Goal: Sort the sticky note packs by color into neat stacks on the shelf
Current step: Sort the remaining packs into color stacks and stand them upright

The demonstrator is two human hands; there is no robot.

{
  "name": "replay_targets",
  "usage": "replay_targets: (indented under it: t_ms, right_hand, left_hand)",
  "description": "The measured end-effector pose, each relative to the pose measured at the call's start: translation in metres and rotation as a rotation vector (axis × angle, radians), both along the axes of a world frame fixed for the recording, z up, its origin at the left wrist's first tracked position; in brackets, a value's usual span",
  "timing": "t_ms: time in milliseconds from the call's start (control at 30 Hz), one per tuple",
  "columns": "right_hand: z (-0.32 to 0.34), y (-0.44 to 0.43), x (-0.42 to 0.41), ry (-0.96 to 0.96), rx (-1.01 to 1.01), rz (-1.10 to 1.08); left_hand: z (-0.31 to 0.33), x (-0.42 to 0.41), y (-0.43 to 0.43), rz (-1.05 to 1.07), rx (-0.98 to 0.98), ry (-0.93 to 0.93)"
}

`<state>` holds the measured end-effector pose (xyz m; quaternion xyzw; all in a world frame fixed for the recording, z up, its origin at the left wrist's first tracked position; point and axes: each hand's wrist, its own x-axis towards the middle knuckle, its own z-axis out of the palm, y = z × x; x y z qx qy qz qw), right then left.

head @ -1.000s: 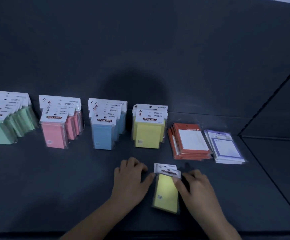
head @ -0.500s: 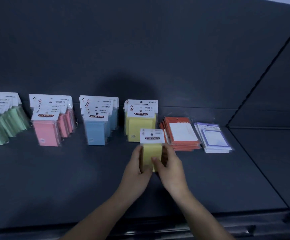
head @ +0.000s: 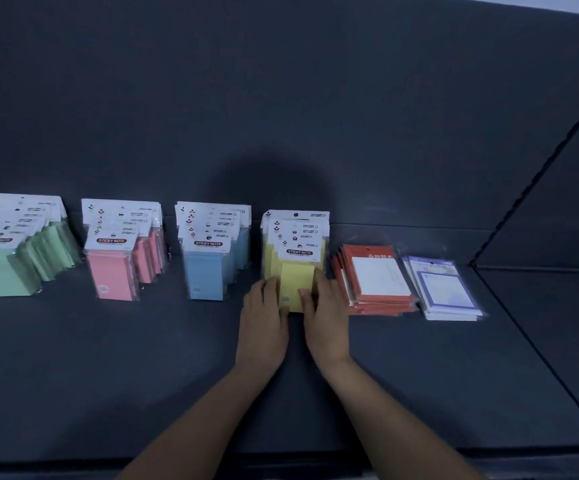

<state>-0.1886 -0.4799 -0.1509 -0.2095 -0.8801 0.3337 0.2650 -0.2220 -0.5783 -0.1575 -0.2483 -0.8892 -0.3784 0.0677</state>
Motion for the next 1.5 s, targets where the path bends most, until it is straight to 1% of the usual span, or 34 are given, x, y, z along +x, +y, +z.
replay_targets:
  t_ms: [100, 167, 300, 433, 533, 600, 667, 700, 767, 833, 900, 967, 1033, 1100, 1133, 1200, 1333, 1400, 1500]
  right_hand:
    - [-0.001, 0.000, -0.001, -0.049, 0.019, 0.011]
    - [-0.001, 0.000, 0.000, -0.064, 0.022, 0.017]
    - [0.000, 0.000, 0.001, -0.089, 0.030, 0.038]
    - [0.005, -0.001, 0.001, -0.122, 0.039, 0.013]
    - [0.009, -0.004, -0.001, -0.095, 0.032, -0.042]
    - [0.008, -0.006, 0.001, -0.037, -0.034, -0.054]
    - [0.007, -0.010, 0.009, 0.026, -0.117, -0.040]
    - [0.007, -0.012, 0.015, 0.051, -0.126, -0.035]
    - [0.009, -0.014, 0.029, 0.100, -0.099, -0.027]
    - [0.020, -0.009, 0.042, 0.193, -0.037, -0.036]
    - [0.033, 0.007, 0.052, 0.289, 0.001, -0.111]
    - [0.042, 0.032, 0.059, 0.320, -0.003, -0.227]
    - [0.047, 0.057, 0.065, 0.264, -0.094, -0.276]
    - [0.048, 0.077, 0.069, 0.135, -0.254, -0.238]
    - [0.047, 0.086, 0.071, 0.070, -0.331, -0.204]
    - [0.045, 0.100, 0.073, -0.016, -0.416, -0.136]
    - [0.041, 0.124, 0.075, -0.087, -0.506, -0.045]
    - [0.039, 0.131, 0.076, -0.097, -0.539, 0.052]
    - [0.039, 0.140, 0.079, -0.123, -0.573, 0.152]
  left_hand:
    - [-0.001, -0.001, -0.001, -0.007, -0.046, 0.025]
    - [-0.003, -0.001, -0.001, -0.011, -0.086, 0.064]
    - [-0.007, -0.005, -0.002, 0.003, -0.129, 0.083]
    - [-0.001, -0.006, -0.001, 0.004, -0.103, 0.001]
    - [0.003, -0.006, -0.001, -0.003, -0.024, -0.031]
    - [0.004, -0.004, -0.003, -0.006, 0.086, -0.063]
    - [0.007, -0.001, -0.007, -0.012, 0.220, -0.038]
    - [0.009, 0.001, -0.009, -0.028, 0.274, -0.009]
    - [0.013, 0.006, -0.012, -0.106, 0.349, 0.072]
    - [0.020, 0.014, -0.010, -0.223, 0.417, 0.082]
    - [0.030, 0.023, 0.002, -0.300, 0.447, -0.023]
    - [0.042, 0.032, 0.021, -0.317, 0.408, -0.238]
    - [0.047, 0.036, 0.041, -0.309, 0.334, -0.531]
    - [0.049, 0.040, 0.060, -0.283, 0.282, -0.721]
    - [0.050, 0.042, 0.069, -0.263, 0.297, -0.784]
    - [0.053, 0.044, 0.085, -0.178, 0.394, -0.894]
    - [0.059, 0.033, 0.108, 0.033, 0.553, -1.078]
    - [0.061, 0.031, 0.114, 0.095, 0.559, -1.138]
    - [0.065, 0.027, 0.122, 0.120, 0.481, -1.152]
